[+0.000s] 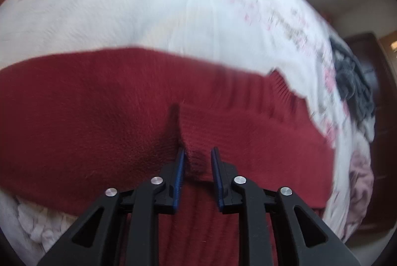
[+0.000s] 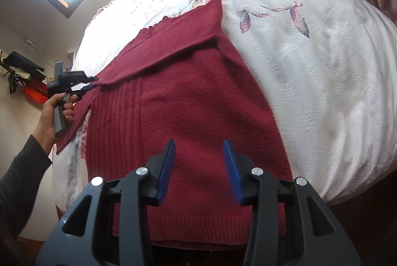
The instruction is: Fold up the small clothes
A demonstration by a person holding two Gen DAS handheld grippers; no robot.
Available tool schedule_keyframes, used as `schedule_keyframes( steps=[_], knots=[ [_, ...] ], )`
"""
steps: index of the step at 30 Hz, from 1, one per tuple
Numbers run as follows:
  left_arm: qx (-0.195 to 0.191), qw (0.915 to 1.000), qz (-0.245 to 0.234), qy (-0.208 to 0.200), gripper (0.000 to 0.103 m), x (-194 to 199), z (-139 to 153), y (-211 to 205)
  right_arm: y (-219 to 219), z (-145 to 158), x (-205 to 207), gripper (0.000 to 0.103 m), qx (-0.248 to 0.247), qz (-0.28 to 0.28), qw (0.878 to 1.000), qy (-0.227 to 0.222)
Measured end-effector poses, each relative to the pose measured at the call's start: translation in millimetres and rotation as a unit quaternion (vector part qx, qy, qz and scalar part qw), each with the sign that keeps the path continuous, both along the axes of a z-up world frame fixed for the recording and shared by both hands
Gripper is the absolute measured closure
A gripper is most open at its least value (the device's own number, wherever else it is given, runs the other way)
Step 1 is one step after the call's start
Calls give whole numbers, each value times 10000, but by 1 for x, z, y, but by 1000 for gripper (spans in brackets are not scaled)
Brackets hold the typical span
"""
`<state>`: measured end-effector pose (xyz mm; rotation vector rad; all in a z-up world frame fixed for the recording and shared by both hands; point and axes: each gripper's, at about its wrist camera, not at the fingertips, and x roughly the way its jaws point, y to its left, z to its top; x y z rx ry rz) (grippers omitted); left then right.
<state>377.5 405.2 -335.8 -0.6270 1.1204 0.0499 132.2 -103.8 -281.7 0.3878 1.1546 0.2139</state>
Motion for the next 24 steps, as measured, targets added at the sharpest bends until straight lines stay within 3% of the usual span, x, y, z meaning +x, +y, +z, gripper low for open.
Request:
schedule_keyframes(
  steps=[2, 4, 6, 9, 11, 14, 16, 19, 22, 24],
  knots=[
    [-338, 9989, 16, -328, 68, -3, 10, -7, 5, 0, 1, 62, 36, 41, 10000, 4],
    [-579, 9974, -223, -372, 66, 5, 6, -18, 12, 1, 1, 62, 45, 118, 9999, 1],
    [-85, 9999, -69, -115, 69, 10, 2, -21, 19, 7, -1, 62, 57, 162, 9998, -34],
    [-58, 9988, 426, -214, 71, -1, 10, -8, 21, 16, -8, 62, -16, 188, 9997, -134],
    [196, 9965, 720, -388, 71, -17, 26, -3, 20, 15, -11, 62, 7, 164, 9998, -88],
    [80, 9931, 923, -716, 68, -31, 38, 5, 21, 7, -12, 62, 26, 163, 9999, 38],
    [-107, 9945, 676, -787, 64, -25, 34, -2, 23, 4, -12, 62, 67, 166, 9998, 115],
    [-460, 9984, 55, -326, 61, -4, 0, -22, 29, 10, -13, 62, 103, 200, 9997, 59],
    [-99, 9998, 88, 170, 61, 4, -30, -20, 34, 22, -15, 62, 6, 249, 9997, -74],
    [-481, 9983, 218, 237, 65, 0, -41, -6, 33, 28, -18, 62, -57, 240, 9996, -114]
  ],
)
